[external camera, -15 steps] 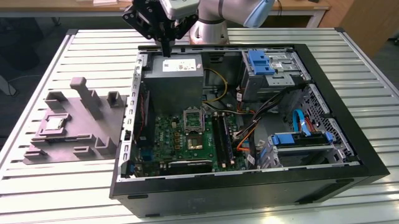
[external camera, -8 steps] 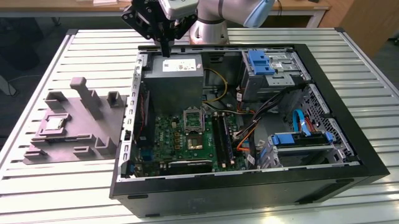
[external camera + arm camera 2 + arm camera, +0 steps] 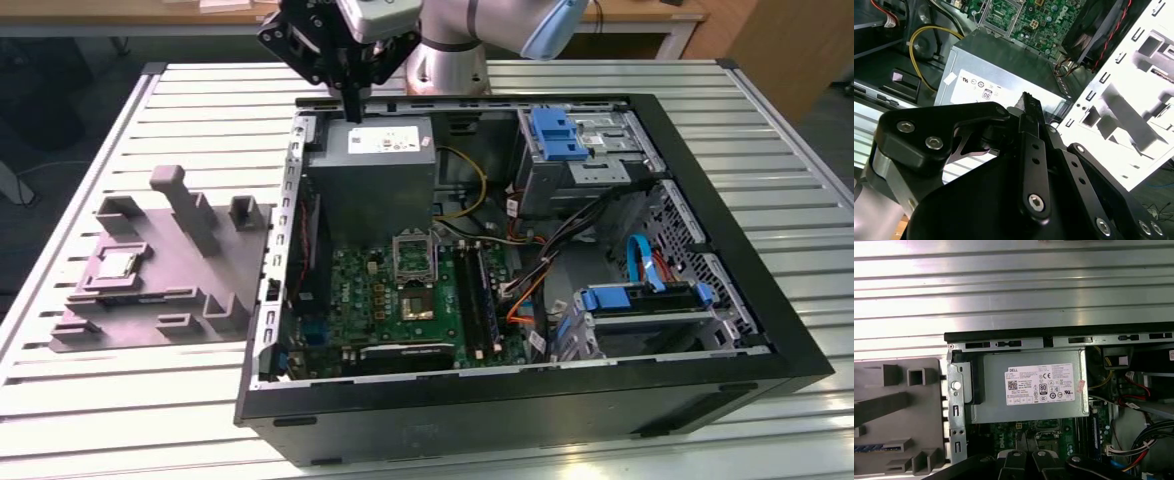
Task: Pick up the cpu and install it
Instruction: 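Reach for the cpu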
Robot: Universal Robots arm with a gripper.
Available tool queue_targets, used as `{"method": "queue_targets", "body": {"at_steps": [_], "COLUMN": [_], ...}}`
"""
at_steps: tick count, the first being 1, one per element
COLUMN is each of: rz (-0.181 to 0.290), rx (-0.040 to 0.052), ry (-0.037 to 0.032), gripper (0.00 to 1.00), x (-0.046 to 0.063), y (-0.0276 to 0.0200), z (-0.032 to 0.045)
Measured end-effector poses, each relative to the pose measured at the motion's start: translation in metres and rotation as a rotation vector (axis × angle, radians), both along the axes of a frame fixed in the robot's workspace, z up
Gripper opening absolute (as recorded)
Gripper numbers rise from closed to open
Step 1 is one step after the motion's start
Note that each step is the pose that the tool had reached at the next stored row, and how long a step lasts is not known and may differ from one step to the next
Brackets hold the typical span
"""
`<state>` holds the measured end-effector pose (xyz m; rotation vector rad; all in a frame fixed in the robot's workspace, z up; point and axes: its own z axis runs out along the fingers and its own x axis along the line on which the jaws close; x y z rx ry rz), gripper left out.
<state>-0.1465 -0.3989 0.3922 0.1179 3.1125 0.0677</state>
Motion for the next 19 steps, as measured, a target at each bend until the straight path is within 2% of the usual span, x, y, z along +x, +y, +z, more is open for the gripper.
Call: {"method": "queue_targets", "body": {"at_steps": [19], "rz": [0.0], "rx": [0.0], "ry": [0.0], "gripper": [0.11], "x": [-0.0079], "y": [0.0], "z": [-0.0004]}}
